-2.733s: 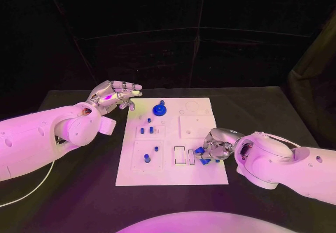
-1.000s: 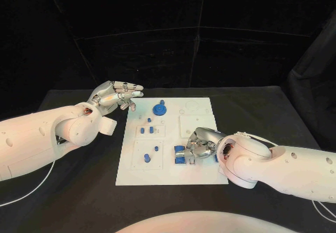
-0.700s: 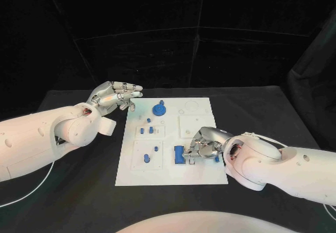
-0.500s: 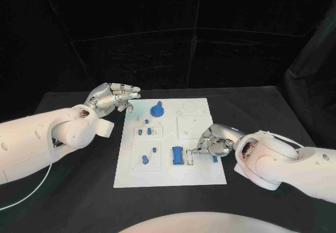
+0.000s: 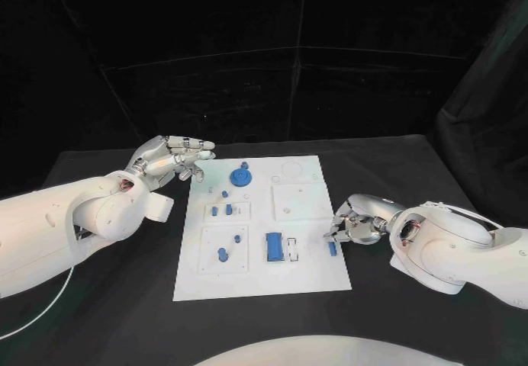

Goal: Assemble the parts on the task board

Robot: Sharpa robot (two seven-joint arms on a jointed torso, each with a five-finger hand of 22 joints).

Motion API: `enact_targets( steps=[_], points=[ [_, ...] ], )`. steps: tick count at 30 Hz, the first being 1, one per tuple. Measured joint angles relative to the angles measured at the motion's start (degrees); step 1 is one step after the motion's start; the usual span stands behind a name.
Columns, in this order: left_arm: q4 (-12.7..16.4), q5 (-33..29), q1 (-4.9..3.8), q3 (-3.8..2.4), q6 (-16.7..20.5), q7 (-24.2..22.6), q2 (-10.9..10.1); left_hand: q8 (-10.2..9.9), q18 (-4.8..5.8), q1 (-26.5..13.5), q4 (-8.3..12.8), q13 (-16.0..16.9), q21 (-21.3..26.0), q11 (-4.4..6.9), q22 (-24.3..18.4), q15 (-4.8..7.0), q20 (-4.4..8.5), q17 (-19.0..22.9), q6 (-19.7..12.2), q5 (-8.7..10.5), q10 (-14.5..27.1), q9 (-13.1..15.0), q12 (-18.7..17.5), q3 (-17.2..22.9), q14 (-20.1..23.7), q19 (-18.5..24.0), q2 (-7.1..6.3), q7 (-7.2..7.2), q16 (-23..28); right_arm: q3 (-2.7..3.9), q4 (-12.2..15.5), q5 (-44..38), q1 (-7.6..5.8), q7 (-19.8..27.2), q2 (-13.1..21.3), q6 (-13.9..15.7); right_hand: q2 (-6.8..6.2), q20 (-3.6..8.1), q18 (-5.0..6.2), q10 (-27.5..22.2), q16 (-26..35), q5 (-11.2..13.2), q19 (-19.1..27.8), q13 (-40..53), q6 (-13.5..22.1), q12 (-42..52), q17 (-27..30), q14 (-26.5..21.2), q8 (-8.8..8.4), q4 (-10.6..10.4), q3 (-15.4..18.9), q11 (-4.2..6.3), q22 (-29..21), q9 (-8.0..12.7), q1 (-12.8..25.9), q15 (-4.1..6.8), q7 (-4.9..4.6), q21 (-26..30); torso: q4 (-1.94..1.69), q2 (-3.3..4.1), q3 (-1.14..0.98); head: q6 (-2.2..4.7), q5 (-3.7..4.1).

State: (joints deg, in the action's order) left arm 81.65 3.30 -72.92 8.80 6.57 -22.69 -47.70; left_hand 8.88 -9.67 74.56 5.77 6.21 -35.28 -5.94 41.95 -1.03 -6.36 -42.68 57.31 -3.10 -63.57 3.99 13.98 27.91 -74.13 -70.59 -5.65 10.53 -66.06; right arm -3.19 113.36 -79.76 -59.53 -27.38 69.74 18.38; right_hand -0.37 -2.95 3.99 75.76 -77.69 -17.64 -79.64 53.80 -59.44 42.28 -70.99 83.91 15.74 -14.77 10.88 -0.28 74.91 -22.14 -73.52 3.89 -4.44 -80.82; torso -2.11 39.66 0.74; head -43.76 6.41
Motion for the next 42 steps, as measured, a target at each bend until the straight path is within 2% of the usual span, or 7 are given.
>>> enact_targets(
  steps=[12, 26, 30, 34, 37, 39, 42],
  points=[
    [-0.01, 0.00, 0.00, 0.05, -0.03, 0.00, -0.04, 0.00, 0.00, 0.00, 0.00, 0.00, 0.00, 0.00, 0.00, 0.00, 0.00, 0.00, 0.00, 0.00, 0.00, 0.00, 0.00, 0.00, 0.00, 0.00, 0.00, 0.00, 0.00, -0.03, -2.46, -6.10, 0.05, -2.99, -1.81, -5.81, 0.00, 0.20, 0.00, -0.01, 0.88, 1.48, 0.20, -1.14, -0.57, -1.77, 1.05, 0.00, 0.38, -0.67, 0.99, 0.40, -0.42, -0.56, 0.00, 0.00, 0.24, 0.60, -0.13, 0.03, 0.01, -0.28, 0.08],
    [-0.07, 0.00, 0.03, 0.07, -0.05, 0.00, -0.07, 0.00, 0.00, 0.00, 0.00, 0.08, 0.21, 0.00, -0.06, 0.22, 0.00, 0.10, 0.00, 0.00, 0.00, 0.01, 0.42, 0.00, 0.21, 0.00, 0.00, 0.00, 0.00, -0.05, -3.67, -9.61, 0.11, -4.00, -3.90, -9.16, 0.00, 0.20, 0.00, -0.01, 0.88, 1.97, 0.20, -1.24, -0.78, -2.01, 0.85, 0.00, 0.64, -0.86, 1.49, 0.40, -0.43, -1.03, 0.00, 0.00, 0.45, 0.61, -0.14, 0.03, 0.01, -0.52, -0.09],
    [-0.09, 0.00, 0.03, 0.07, -0.05, 0.00, -0.08, 0.00, 0.00, 0.00, 0.00, 0.08, 0.21, 0.00, -0.06, 0.21, 0.00, 0.10, 0.00, 0.00, 0.00, 0.01, 0.42, 0.00, 0.21, 0.00, 0.00, 0.00, 0.00, -0.02, -4.11, -10.07, 0.21, -4.05, -4.81, -9.58, -0.64, 0.40, 0.00, -0.01, 0.88, 1.97, 0.40, -1.31, -1.00, -2.26, 0.86, 0.00, 0.69, -0.60, 1.75, 0.40, -0.43, -1.37, -0.69, 0.00, 0.63, 0.61, -0.13, 0.03, 0.01, -0.58, -0.11],
    [-0.09, 0.00, 0.04, 0.07, -0.06, 0.00, -0.09, 0.00, 0.00, 0.00, 0.00, 0.08, 0.21, 0.00, -0.05, 0.21, 0.00, 0.10, 0.00, 0.00, 0.00, 0.01, 0.42, 0.00, 0.21, 0.00, 0.00, 0.00, 0.00, 0.05, -4.61, -11.02, 0.31, -4.06, -5.64, -9.93, -0.31, 0.40, 0.00, -0.02, 0.96, 1.97, 0.39, -1.54, -1.23, -2.70, 0.86, 0.00, 1.04, 0.59, 1.65, 0.41, -0.58, -1.90, -2.95, 0.00, 0.61, 0.83, -0.12, 0.02, 0.02, -0.65, -0.03],
    [-0.07, 0.00, 0.04, 0.07, -0.06, 0.00, -0.11, 0.00, 0.00, 0.00, 0.00, 0.07, 0.21, 0.00, -0.05, 0.21, 0.00, 0.10, 0.00, 0.00, 0.00, 0.01, 0.42, 0.00, 0.21, 0.00, 0.00, 0.00, 0.00, 0.15, -4.99, -12.17, 0.35, -4.06, -6.30, -10.26, -0.15, 0.61, 0.00, -0.45, 1.28, 2.33, 0.60, -2.10, -1.40, -3.73, 1.17, 0.01, 1.21, 2.74, 0.89, 0.83, -0.85, -2.24, -6.56, 0.00, 0.59, 1.07, -0.11, 0.00, 0.04, -0.71, -0.03],
    [-0.05, 0.00, 0.04, 0.07, -0.06, 0.00, -0.14, 0.00, 0.00, 0.00, 0.00, 0.07, 0.21, 0.00, -0.05, 0.21, 0.00, 0.10, 0.00, 0.00, 0.00, 0.01, 0.42, 0.00, 0.21, 0.00, 0.00, 0.00, 0.00, 0.26, -5.22, -13.45, 0.36, -4.05, -6.99, -10.57, 0.10, 0.48, 0.01, -0.65, 1.71, 5.63, 0.73, -2.66, -0.72, -4.71, 1.50, 0.00, 0.66, 4.27, 0.00, 0.79, -1.08, -2.26, -9.01, 0.00, 0.30, 1.18, -0.12, -0.01, 0.05, -0.73, -0.01],
    [-0.04, 0.00, 0.04, 0.08, -0.06, 0.00, -0.19, 0.00, 0.00, 0.00, 0.00, 0.07, 0.21, 0.00, -0.05, 0.21, 0.00, 0.10, 0.00, 0.00, 0.00, 0.01, 0.42, 0.00, 0.21, 0.00, 0.00, 0.00, 0.00, 0.40, -5.43, -15.46, 0.42, -3.99, -7.96, -11.01, 0.43, 0.40, 0.00, -0.85, 1.95, 7.66, 0.81, -3.17, -0.45, -5.33, 1.64, 0.01, 0.22, 5.68, -1.10, 0.58, -1.22, -2.26, -11.23, 0.00, 0.12, 1.48, -0.13, -0.03, 0.05, -0.77, 0.00]
  ],
)
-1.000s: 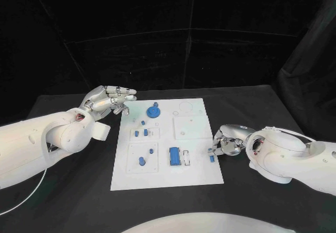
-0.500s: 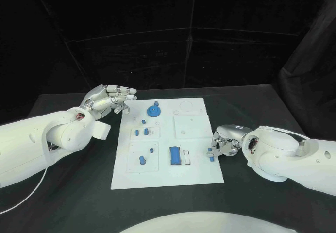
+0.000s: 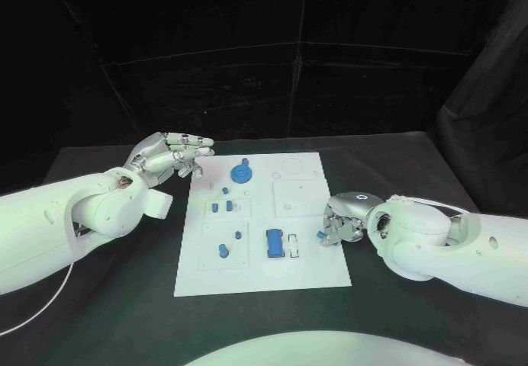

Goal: Assemble the parts on the task board

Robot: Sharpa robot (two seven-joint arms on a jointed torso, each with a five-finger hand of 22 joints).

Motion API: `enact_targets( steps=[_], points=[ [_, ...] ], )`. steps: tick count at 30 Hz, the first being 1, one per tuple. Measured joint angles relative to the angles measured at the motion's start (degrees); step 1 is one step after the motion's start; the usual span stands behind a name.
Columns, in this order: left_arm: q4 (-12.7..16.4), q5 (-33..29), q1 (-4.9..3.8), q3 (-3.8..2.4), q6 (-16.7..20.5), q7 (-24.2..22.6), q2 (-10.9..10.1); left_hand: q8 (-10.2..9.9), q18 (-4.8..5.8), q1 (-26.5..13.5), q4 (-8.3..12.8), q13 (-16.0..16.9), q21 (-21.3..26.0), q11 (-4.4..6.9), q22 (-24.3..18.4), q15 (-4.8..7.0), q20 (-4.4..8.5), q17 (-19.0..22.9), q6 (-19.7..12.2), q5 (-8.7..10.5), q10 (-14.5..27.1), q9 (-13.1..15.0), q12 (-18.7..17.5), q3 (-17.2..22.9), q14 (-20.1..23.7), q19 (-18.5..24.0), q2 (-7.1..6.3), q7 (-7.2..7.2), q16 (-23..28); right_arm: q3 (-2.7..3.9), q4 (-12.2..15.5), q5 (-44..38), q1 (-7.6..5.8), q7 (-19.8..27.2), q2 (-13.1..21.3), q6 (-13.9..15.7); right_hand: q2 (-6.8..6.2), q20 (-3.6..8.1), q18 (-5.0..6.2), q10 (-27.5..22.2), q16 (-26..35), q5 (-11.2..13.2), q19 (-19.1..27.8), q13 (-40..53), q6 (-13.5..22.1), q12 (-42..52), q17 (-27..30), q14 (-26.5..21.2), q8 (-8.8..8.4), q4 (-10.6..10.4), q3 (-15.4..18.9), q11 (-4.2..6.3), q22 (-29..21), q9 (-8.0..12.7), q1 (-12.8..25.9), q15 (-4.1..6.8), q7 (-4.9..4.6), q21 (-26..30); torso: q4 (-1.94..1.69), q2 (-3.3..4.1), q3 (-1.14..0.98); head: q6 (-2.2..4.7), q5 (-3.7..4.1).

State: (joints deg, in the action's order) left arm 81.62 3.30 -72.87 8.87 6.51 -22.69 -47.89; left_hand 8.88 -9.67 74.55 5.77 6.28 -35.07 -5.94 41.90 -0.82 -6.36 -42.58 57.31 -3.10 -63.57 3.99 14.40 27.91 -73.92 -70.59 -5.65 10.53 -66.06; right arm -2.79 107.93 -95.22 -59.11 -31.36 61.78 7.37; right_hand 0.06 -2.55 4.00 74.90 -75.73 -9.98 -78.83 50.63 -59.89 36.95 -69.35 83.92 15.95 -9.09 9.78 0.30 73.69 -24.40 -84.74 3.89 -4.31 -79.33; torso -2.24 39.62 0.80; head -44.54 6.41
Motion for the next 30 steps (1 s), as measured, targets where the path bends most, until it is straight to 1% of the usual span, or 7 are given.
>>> enact_targets(
  steps=[4, 5, 11, 15, 21, 25, 30],
  points=[
    [0.03, 0.00, 0.00, 0.00, -0.01, 0.00, -0.09, 0.00, 0.00, 0.00, 0.00, 0.00, 0.00, 0.00, 0.00, 0.00, 0.00, 0.00, 0.00, 0.00, 0.00, 0.00, 0.00, 0.00, 0.00, 0.00, 0.00, 0.00, 0.00, 0.05, 0.08, -2.11, 0.07, 0.11, -0.63, -0.44, 0.44, 0.21, 0.01, -0.42, 0.00, 0.33, 0.21, -0.52, 0.30, -0.87, 0.00, 0.00, -0.72, 1.25, -1.24, 0.20, -0.06, 0.06, -1.72, 0.00, -0.11, 0.01, -0.03, -0.02, 0.01, -0.02, -0.08],
    [0.03, 0.00, 0.00, 0.00, -0.01, 0.00, -0.12, 0.00, 0.00, 0.00, 0.00, 0.00, 0.00, 0.00, 0.00, 0.00, 0.00, 0.00, 0.00, 0.00, 0.00, 0.00, 0.00, 0.00, 0.00, 0.00, 0.00, 0.00, 0.00, 0.05, 0.18, -2.43, 0.10, 0.15, -0.66, -0.51, 0.62, 0.21, 0.01, -0.43, 0.00, -0.66, 0.21, -0.61, 0.33, -1.06, 0.00, 0.00, -0.90, 1.31, -1.32, 0.19, -0.06, 0.16, -1.90, 0.00, -0.08, 0.01, -0.03, -0.02, 0.01, -0.02, -0.11],
    [0.04, 0.00, 0.00, 0.00, -0.02, 0.01, -0.23, 0.00, 0.00, 0.00, 0.16, 0.00, 0.00, 0.00, 0.01, 0.00, 0.00, -0.01, 0.00, 0.00, 0.00, 0.00, 0.00, -0.16, 0.00, 0.00, 0.00, 0.00, 0.00, -0.08, 1.14, -2.70, 0.33, 0.29, -0.16, 0.10, 0.92, 0.21, 0.01, -0.63, 0.00, -10.65, 0.21, -0.80, 0.52, -1.37, -0.44, 0.00, -1.57, 0.11, -3.75, -0.01, 0.21, 0.55, -2.21, 0.00, 0.10, 0.01, -0.03, -0.03, 0.00, 0.03, -0.23],
    [0.05, 0.00, 0.01, 0.01, -0.03, 0.02, -0.23, 0.00, 0.00, 0.00, 0.16, -0.01, 0.00, 0.00, 0.01, 0.00, 0.00, -0.01, 0.00, 0.00, 0.00, 0.00, 0.00, -0.16, 0.00, 0.00, 0.00, 0.00, 0.00, -0.19, 1.92, -0.75, 0.49, 0.17, 0.78, 1.56, 0.96, 0.21, 0.00, -0.65, 0.00, -13.22, 0.21, -0.64, 0.38, -1.37, -0.89, 0.00, -2.37, -0.34, -6.11, -0.03, 0.61, 1.19, -2.34, 0.00, -0.01, 0.01, -0.02, -0.03, -0.01, 0.06, -0.20],
    [0.01, 0.00, 0.02, 0.01, -0.05, 0.03, -0.15, 0.00, 0.00, 0.00, 0.16, -0.01, 0.00, 0.00, 0.01, 0.00, 0.00, -0.01, 0.00, 0.00, 0.00, 0.00, 0.00, -0.16, 0.00, 0.00, 0.00, 0.00, 0.00, -0.39, 3.02, 4.80, 0.64, -0.30, 1.73, 3.98, 1.30, -0.01, 0.00, -0.45, -0.19, -14.27, -0.01, -0.36, 0.38, -1.29, -1.30, 0.00, -3.23, -1.97, -9.51, 0.10, 0.96, 1.58, -1.75, 0.00, 0.03, 0.01, -0.02, -0.02, -0.02, 0.10, -0.03],
    [-0.02, 0.00, 0.03, 0.01, -0.06, 0.04, -0.15, 0.00, 0.00, 0.00, 0.16, -0.01, 0.00, 0.00, 0.01, 0.00, 0.00, -0.01, 0.00, 0.00, 0.00, 0.00, 0.00, -0.16, 0.00, 0.00, 0.00, 0.00, 0.00, -0.44, 4.08, 8.42, 0.74, -0.43, 2.19, 5.60, -0.60, 0.17, 0.00, 0.34, -0.49, -14.67, -0.26, 0.13, 0.12, -0.52, -1.78, 0.00, -3.40, -3.99, -13.24, 0.15, 1.26, 1.72, 0.91, 0.00, -0.13, -0.27, -0.02, 0.01, -0.05, 0.04, -0.10],
    [-0.03, 0.00, 0.05, 0.02, -0.07, 0.04, -0.14, 0.00, 0.00, 0.00, 0.16, -0.01, 0.00, 0.00, 0.01, 0.00, 0.00, -0.01, 0.00, 0.00, 0.00, 0.00, 0.00, -0.16, 0.00, 0.00, 0.00, 0.00, 0.00, -0.44, 5.56, 12.16, 0.73, -0.42, 2.40, 7.91, -2.37, 0.01, 0.00, 0.88, -0.92, -14.50, -0.66, 0.77, -0.51, 0.23, -2.35, 0.00, -3.69, -5.46, -15.03, 0.02, 1.26, 1.97, 2.82, 0.00, 0.12, -0.66, -0.02, 0.02, -0.03, -0.13, -0.21]
  ],
)
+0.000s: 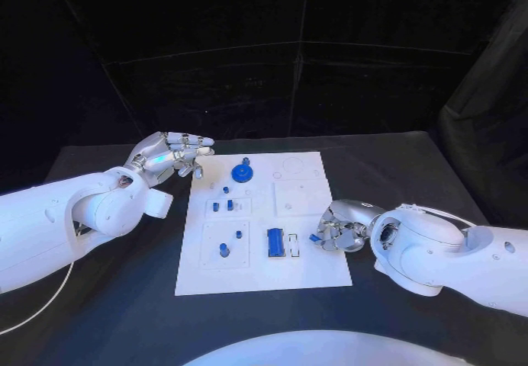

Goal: Assemble the parts on the task board

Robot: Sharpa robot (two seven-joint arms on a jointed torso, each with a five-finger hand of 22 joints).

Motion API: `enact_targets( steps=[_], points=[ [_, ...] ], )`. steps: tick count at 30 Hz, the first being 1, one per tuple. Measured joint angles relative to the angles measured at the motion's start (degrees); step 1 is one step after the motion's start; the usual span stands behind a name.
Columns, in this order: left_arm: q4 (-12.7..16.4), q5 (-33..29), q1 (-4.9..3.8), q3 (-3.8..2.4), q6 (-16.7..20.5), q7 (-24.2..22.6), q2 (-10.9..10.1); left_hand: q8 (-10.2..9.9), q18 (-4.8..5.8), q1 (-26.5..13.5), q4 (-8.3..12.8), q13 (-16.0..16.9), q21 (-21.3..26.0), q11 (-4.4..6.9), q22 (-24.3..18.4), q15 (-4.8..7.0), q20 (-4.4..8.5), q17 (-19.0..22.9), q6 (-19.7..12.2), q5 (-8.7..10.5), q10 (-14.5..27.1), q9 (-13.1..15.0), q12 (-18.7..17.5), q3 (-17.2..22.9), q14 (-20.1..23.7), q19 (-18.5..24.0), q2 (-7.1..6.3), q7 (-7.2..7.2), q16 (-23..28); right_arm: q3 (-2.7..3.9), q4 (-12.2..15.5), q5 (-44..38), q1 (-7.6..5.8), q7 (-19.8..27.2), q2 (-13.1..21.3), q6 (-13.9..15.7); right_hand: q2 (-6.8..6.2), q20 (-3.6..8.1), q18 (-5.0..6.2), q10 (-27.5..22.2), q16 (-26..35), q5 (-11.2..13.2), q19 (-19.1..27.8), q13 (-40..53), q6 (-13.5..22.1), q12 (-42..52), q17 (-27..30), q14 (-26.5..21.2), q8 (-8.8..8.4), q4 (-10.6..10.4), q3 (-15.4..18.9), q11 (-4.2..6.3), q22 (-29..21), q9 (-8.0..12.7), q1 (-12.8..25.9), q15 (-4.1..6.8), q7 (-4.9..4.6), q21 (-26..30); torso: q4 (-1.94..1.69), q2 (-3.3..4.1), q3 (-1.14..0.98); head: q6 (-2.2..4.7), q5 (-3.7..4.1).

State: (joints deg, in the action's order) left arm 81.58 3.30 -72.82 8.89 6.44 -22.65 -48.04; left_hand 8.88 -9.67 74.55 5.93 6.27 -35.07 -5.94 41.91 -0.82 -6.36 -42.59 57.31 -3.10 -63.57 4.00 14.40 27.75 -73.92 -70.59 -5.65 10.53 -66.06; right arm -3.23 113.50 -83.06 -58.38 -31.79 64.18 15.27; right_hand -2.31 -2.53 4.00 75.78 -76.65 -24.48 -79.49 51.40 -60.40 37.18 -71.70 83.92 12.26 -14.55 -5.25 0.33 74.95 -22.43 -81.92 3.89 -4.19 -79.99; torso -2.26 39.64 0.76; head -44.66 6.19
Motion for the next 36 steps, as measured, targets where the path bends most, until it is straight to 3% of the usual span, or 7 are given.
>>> enact_targets(
  steps=[5, 9, 22, 30, 36],
  points=[
    [0.04, 0.00, 0.01, 0.00, -0.01, 0.01, 0.03, 0.00, 0.00, 0.00, 0.00, 0.00, 0.00, 0.00, 0.00, 0.00, 0.00, 0.00, 0.00, 0.00, 0.00, 0.00, 0.00, 0.00, 0.00, 0.00, 0.00, 0.00, 0.00, 0.01, 0.34, 2.76, -0.02, 0.02, -0.40, 1.56, -1.36, 0.17, 0.00, 0.61, -0.53, -0.05, -0.58, 0.83, -0.59, 1.21, -0.76, 0.00, 0.00, -0.88, -0.99, 0.20, 0.00, 0.00, 1.36, 0.00, 0.07, -0.56, -0.03, 0.01, 0.06, -0.14, -0.01],
    [0.08, 0.00, 0.01, 0.01, -0.01, 0.01, 0.02, 0.00, 0.00, 0.00, 0.00, 0.00, 0.00, 0.00, 0.00, 0.00, 0.00, 0.00, 0.00, 0.00, 0.00, 0.00, 0.00, 0.00, 0.00, 0.00, 0.00, 0.00, 0.00, 0.01, -0.01, 4.53, -0.03, -0.17, -1.37, 2.46, -2.19, 0.31, 0.00, 1.56, -1.25, -2.98, -1.11, 1.82, -1.41, 2.53, -1.71, 0.00, 0.00, -1.30, -1.21, 0.34, -0.01, 0.04, 3.23, 0.00, 0.31, -1.12, -0.06, 0.01, 0.09, -0.32, -0.11],
    [0.26, 0.00, 0.02, 0.01, -0.02, 0.03, -0.05, 0.00, 0.00, 0.00, 0.00, 0.00, 0.00, 0.00, 0.01, 0.00, 0.00, 0.00, 0.00, 0.00, 0.00, 0.00, 0.00, 0.00, 0.00, 0.00, 0.00, 0.00, 0.00, 0.01, -2.72, 7.45, -0.04, -1.27, -5.84, 2.92, -1.76, 0.28, 0.00, 2.85, -2.55, -4.25, -1.92, 3.63, -3.14, 4.51, -3.26, 0.22, -0.15, -1.59, -1.05, 0.80, -0.01, -0.32, 6.11, 0.22, 0.98, -1.89, -0.10, 0.02, 0.10, -0.44, -0.38],
    [0.34, 0.00, 0.01, 0.01, -0.02, 0.04, -0.07, 0.00, 0.00, 0.00, 0.00, -0.01, 0.00, 0.00, 0.01, 0.00, 0.00, -0.01, 0.00, 0.00, 0.00, 0.00, 0.00, 0.00, 0.00, 0.00, 0.00, 0.00, 0.00, 0.00, -4.04, 7.99, -0.04, -1.91, -7.63, 2.50, -1.75, 0.28, -0.01, 2.85, -2.55, -4.29, -1.92, 3.77, -3.32, 4.77, -3.25, 0.01, -0.15, -1.59, -1.04, 0.80, -0.02, -0.31, 6.11, 0.42, 0.81, -1.89, -0.03, 0.04, 0.05, -0.51, -0.48],
    [0.35, 0.00, 0.01, 0.01, -0.02, 0.04, -0.07, 0.00, 0.00, 0.00, 0.00, -0.01, 0.00, 0.00, 0.01, 0.00, 0.00, -0.01, 0.00, 0.00, 0.00, 0.00, 0.00, 0.00, 0.00, 0.00, 0.00, 0.00, 0.00, 0.02, -4.57, 8.01, -0.06, -2.20, -8.37, 1.83, -1.37, 0.49, 0.00, 3.25, -2.86, -3.98, -2.13, 4.35, -4.15, 5.11, -3.24, 0.01, 0.14, -2.04, -0.05, 0.79, -0.02, -0.44, 9.38, 0.42, 1.21, -1.89, 0.01, 0.03, 0.03, -0.60, -0.54]
  ],
)
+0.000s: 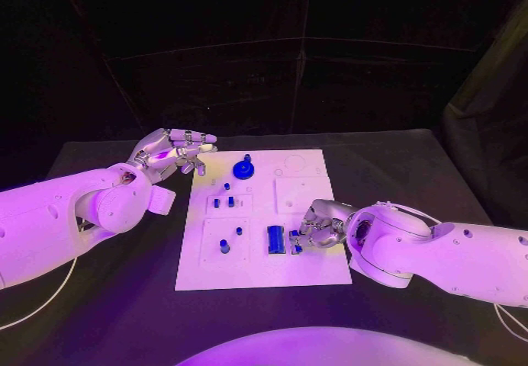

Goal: Assemble the parts on the task board

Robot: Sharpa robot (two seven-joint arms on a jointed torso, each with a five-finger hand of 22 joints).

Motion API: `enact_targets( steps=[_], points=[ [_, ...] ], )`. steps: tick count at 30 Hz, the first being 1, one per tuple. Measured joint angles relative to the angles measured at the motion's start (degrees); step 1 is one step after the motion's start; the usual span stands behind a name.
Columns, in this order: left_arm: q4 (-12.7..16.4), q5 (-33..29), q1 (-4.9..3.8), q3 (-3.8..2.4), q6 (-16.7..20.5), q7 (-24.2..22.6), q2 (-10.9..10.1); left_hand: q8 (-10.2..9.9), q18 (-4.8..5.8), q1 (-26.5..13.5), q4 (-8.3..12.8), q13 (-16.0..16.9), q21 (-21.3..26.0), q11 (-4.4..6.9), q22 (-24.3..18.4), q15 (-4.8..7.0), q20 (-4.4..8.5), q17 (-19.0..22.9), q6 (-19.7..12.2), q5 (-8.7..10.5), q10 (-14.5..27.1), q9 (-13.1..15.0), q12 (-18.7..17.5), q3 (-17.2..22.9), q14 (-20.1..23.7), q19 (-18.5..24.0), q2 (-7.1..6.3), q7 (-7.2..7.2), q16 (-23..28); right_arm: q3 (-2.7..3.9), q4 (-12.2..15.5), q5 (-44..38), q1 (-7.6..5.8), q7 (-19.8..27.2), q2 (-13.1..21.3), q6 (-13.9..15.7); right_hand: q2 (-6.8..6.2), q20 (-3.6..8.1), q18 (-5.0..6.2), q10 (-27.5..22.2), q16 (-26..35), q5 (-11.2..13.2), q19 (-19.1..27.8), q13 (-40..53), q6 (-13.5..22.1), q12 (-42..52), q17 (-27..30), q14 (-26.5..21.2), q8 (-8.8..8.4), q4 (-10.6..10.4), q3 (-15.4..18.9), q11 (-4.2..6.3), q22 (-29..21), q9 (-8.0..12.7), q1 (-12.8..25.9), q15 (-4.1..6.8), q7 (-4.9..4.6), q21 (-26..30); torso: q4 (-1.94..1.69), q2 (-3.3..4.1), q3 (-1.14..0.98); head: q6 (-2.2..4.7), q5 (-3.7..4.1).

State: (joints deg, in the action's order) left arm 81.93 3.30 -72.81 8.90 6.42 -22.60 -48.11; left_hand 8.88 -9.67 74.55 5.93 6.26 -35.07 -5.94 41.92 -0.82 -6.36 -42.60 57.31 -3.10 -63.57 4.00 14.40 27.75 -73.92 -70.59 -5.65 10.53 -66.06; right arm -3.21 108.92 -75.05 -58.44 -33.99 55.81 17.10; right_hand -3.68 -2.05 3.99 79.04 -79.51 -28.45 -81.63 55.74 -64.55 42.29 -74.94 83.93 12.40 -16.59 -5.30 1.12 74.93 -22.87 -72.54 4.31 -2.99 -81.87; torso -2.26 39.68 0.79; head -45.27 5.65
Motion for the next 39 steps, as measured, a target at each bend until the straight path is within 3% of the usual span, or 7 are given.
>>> enact_targets(
  steps=[7, 13, 28, 32, 34, 37, 39],
  points=[
    [0.01, 0.00, 0.00, 0.00, 0.00, 0.01, -0.04, 0.00, 0.00, 0.00, 0.00, 0.00, 0.00, 0.00, 0.00, 0.00, 0.00, 0.00, 0.00, 0.00, 0.00, 0.00, 0.00, 0.00, 0.00, 0.00, 0.00, 0.00, 0.00, 0.00, -0.20, -0.39, 0.00, -0.29, -0.39, -0.92, -0.15, 0.00, 0.00, 0.41, 0.00, 0.37, 0.00, 0.53, -0.38, 0.28, 0.00, 0.00, -0.49, -0.01, 2.23, 0.00, 0.00, 0.04, 3.03, 0.00, 0.01, 0.00, 0.02, 0.00, -0.01, -0.06, -0.02],
    [0.01, 0.00, 0.00, 0.00, -0.01, 0.03, -0.07, 0.00, 0.00, 0.00, 0.00, 0.00, 0.00, 0.00, 0.00, 0.00, 0.00, 0.00, 0.00, 0.00, 0.00, 0.00, 0.00, 0.00, 0.00, 0.00, 0.00, 0.00, 0.00, -0.01, -0.20, -1.04, 0.01, -0.39, -0.56, -1.34, -0.02, 0.00, 0.00, 0.41, 0.00, 5.50, 0.00, 0.79, -0.55, 0.28, 0.01, 0.00, -0.93, 0.08, 4.97, 0.00, 0.00, 0.04, 5.09, 0.00, -0.16, 0.00, 0.03, -0.01, -0.02, -0.08, -0.04],
    [0.00, 0.00, 0.00, 0.00, -0.01, 0.06, -0.16, 0.00, 0.00, 0.00, 0.00, 0.00, 0.00, 0.00, 0.00, 0.00, 0.00, 0.00, 0.00, 0.00, 0.00, 0.00, 0.00, 0.00, 0.00, 0.00, 0.00, 0.00, 0.00, -0.02, 1.23, -2.16, 0.02, -0.11, 1.05, -1.23, 0.75, 0.00, 0.00, 0.58, 0.20, 9.45, 0.01, 0.54, -0.90, -0.95, 0.04, 0.00, -1.69, 0.18, 8.58, -0.20, -0.01, -0.10, 6.88, 0.00, -0.16, 0.00, 0.07, -0.04, -0.05, -0.19, 0.04],
    [-0.07, 0.00, 0.00, 0.00, -0.01, 0.07, -0.15, 0.00, 0.00, 0.00, 0.00, 0.00, 0.00, 0.00, -0.01, 0.00, 0.00, 0.00, 0.00, 0.00, 0.00, 0.00, 0.00, 0.00, 0.00, 0.00, 0.00, 0.00, 0.00, -0.01, 1.28, -0.93, 0.01, 2.31, 3.39, 0.27, -0.24, -0.44, 0.00, -2.55, 3.15, 9.45, 2.92, -3.78, 1.85, -7.89, 3.26, 0.07, -3.40, 0.95, 9.64, -1.02, -0.55, 0.40, 5.17, -0.11, -1.36, 2.57, 0.08, -0.10, -0.06, 0.09, 0.21],
    [-0.15, 0.00, 0.00, 0.00, -0.01, 0.06, -0.10, 0.00, 0.00, -0.10, 0.00, 0.06, 0.00, -0.11, -0.08, -0.14, 0.00, 0.23, -0.12, 0.00, 0.36, 0.00, 0.31, 0.00, 0.14, 0.00, 0.10, 0.12, 0.00, -0.03, 0.55, 0.87, -0.24, 4.79, 4.13, 1.17, -0.43, -0.94, 0.07, -4.67, 6.15, 9.62, 5.61, -6.51, 3.99, -12.04, 6.74, 0.08, -4.55, 1.40, 10.16, -1.70, -3.82, 1.09, 2.78, -0.97, -2.16, 5.28, 0.08, -0.20, -0.04, 0.37, 0.43],
    [-0.48, -0.03, 0.00, 0.00, -0.01, -0.03, 0.12, 0.00, 0.00, -0.61, -0.47, 0.08, 0.44, -0.10, -0.25, -0.32, -0.29, 1.62, -0.41, 0.00, 0.53, 0.00, 0.46, -0.66, 0.98, 0.29, 0.16, 0.00, 0.73, -0.06, -2.42, 6.78, -1.83, 11.49, 4.60, 2.65, -0.14, -1.79, 3.10, -7.97, 16.29, 11.13, 13.33, -9.16, 6.53, -15.74, 17.57, -2.17, -5.77, 2.98, 10.13, -2.75, -14.09, 2.18, -1.82, -1.94, -3.38, 13.78, 0.08, -0.41, 0.04, 1.02, 0.71],
    [-0.83, -0.17, 0.01, 0.01, -0.01, -0.15, 0.38, 0.00, 0.00, -1.98, -0.89, 0.08, 1.81, -0.07, -0.97, -0.60, -0.44, 8.33, -0.63, 0.00, 1.21, 0.00, 0.91, -1.86, 5.05, 1.91, -0.13, -0.22, 5.34, 0.02, -4.69, 11.45, -2.89, 16.37, 4.37, 3.24, 0.23, -2.45, 5.05, -10.59, 26.94, 13.03, 20.57, -11.69, 7.32, -18.73, 27.84, -6.05, -5.83, 3.90, 10.16, -3.54, -23.91, 2.76, -4.29, -2.67, -4.16, 22.60, 0.08, -0.62, 0.12, 1.52, 0.87]
  ],
)
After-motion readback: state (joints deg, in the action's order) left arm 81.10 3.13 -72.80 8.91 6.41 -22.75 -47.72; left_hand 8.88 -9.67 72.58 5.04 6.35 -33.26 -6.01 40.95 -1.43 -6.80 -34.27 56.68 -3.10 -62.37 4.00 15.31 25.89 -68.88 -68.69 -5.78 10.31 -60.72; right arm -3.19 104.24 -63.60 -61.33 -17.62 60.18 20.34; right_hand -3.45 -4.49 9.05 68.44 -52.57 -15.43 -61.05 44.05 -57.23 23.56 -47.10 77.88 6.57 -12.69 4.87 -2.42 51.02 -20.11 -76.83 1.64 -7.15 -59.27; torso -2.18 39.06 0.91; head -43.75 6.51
